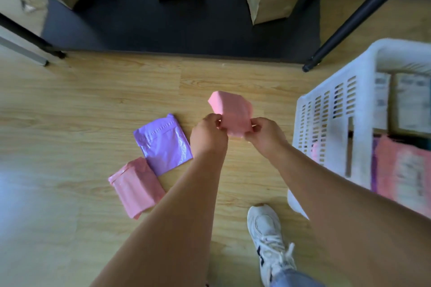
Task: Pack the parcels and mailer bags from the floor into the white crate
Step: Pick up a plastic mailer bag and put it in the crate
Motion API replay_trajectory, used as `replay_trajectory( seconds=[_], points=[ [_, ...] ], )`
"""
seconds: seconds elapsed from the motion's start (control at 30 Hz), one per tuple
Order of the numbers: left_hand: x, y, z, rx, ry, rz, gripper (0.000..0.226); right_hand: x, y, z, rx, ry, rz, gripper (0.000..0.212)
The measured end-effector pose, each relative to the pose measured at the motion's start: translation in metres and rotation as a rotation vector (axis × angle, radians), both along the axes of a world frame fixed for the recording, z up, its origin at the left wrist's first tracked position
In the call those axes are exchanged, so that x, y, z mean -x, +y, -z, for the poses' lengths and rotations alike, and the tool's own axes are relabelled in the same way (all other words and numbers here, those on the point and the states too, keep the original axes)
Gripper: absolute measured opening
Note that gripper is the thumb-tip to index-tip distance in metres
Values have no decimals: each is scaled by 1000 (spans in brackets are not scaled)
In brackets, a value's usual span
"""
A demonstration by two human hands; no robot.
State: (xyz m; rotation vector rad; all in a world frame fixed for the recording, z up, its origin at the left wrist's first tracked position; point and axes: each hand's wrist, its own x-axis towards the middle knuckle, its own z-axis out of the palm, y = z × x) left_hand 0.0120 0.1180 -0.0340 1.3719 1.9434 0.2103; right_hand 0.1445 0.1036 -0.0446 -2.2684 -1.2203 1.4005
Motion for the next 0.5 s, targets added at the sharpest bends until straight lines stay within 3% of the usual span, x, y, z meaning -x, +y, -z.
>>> replay_trajectory(
  seconds=[0.1, 0.23, 0.37, 0.5],
  points=[
    [-1, 8, -61, -13, -33, -22, 31, -5, 1, -59, -56, 64, 7, 25],
    [-3, 19, -136, -18, -120, -105, 19, -11, -1, -129, -81, 85, 32, 46],
    [-10, 24, -204, -9, -181, -57, 21, -21, -8, -191, -121, -21, 152, 10],
    [-21, 14, -246, -13, -268, 17, 30, -38, -24, -232, -178, 14, 303, 20]
  ],
)
